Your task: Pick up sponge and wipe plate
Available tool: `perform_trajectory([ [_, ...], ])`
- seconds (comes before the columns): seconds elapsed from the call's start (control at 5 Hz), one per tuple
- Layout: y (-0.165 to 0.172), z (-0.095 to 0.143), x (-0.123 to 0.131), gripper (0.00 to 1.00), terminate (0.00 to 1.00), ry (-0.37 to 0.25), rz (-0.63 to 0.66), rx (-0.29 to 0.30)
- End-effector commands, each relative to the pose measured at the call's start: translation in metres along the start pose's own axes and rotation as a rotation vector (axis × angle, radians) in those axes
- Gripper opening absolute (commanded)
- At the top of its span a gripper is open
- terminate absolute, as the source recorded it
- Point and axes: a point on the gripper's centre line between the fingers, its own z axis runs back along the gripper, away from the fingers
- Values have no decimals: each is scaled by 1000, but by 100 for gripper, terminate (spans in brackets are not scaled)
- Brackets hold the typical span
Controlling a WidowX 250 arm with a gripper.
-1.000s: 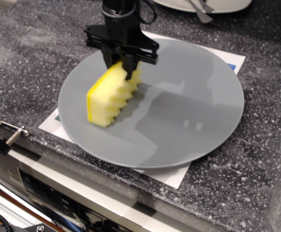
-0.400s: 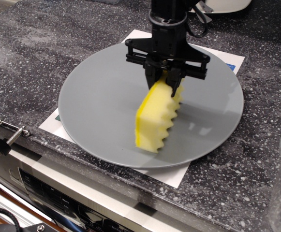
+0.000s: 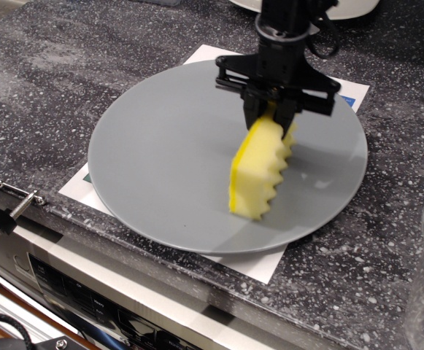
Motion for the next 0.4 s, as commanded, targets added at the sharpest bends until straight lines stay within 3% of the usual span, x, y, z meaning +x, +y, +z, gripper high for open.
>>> perform_trajectory([
  [0.0,64,14,41,0,0,-52,9,-5],
  [0.2,100,20,63,0,100,-33,21,-17],
])
